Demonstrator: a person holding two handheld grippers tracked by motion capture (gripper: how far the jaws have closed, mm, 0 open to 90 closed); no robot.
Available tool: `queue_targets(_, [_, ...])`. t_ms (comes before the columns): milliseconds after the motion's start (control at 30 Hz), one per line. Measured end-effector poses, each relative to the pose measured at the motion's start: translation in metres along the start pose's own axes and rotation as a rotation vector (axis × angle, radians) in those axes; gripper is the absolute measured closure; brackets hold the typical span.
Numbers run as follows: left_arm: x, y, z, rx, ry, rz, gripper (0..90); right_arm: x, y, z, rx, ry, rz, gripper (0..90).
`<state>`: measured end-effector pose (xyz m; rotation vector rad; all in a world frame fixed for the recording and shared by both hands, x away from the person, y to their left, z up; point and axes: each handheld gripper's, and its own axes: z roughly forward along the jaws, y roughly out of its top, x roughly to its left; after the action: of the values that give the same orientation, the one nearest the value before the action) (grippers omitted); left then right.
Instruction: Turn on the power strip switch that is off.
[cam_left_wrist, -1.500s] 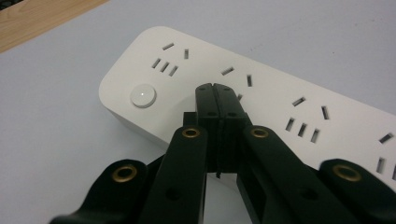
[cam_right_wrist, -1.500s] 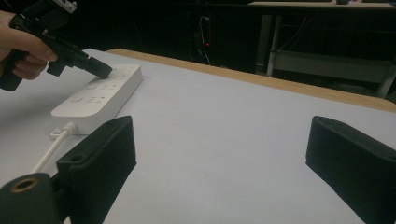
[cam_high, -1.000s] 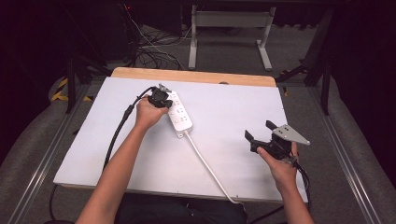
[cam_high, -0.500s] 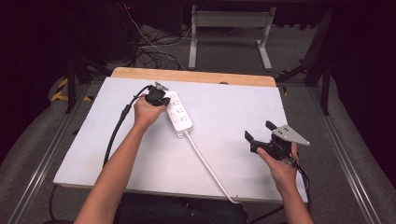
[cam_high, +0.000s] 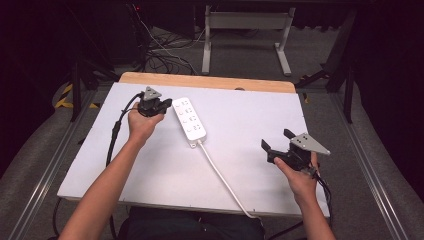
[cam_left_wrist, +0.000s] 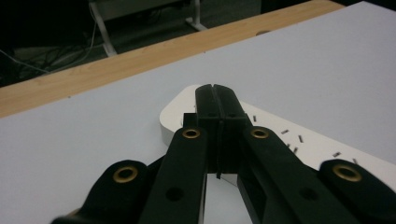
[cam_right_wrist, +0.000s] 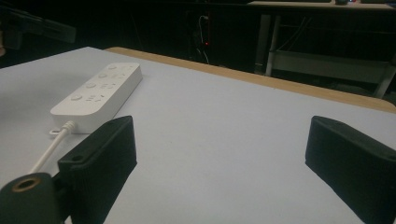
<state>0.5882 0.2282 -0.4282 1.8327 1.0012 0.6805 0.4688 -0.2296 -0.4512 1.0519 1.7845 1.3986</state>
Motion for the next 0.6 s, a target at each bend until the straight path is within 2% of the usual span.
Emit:
queue_targets(100, [-0.003,-0.005,-0.022,-0.058,0.006,-0.019,90.0,0.000,0.000,0.000,-0.001,-0.001,0.001,9.3])
queue_targets(133, [-0.003,-0.005,-0.022,-0.058,0.006,-0.019,90.0,0.000,0.000,0.000,-0.001,-0.002,0.001,9.4])
queue_targets(167, [-0.003,-0.007,-0.029,-0.077,0.017,-0.018,90.0,0.000,0.000,-0.001,-0.001,0.000,-0.001,9.4])
queue_targets(200, [-0.003,-0.012,-0.045,-0.108,0.031,-0.028,90.0,0.000,0.000,-0.001,-0.001,0.000,-0.001,9.4])
queue_targets(367, [0.002,-0.026,-0.085,-0.171,0.073,-0.045,90.0,0.000,0.000,-0.001,-0.003,-0.005,-0.003,9.4])
queue_targets(433, [0.006,-0.032,-0.098,-0.192,0.098,-0.041,90.0,0.000,0.000,-0.001,-0.003,-0.006,-0.002,9.6])
queue_targets(600, [0.011,-0.043,-0.122,-0.240,0.157,-0.061,90.0,0.001,0.000,0.000,0.002,-0.005,-0.003,9.7])
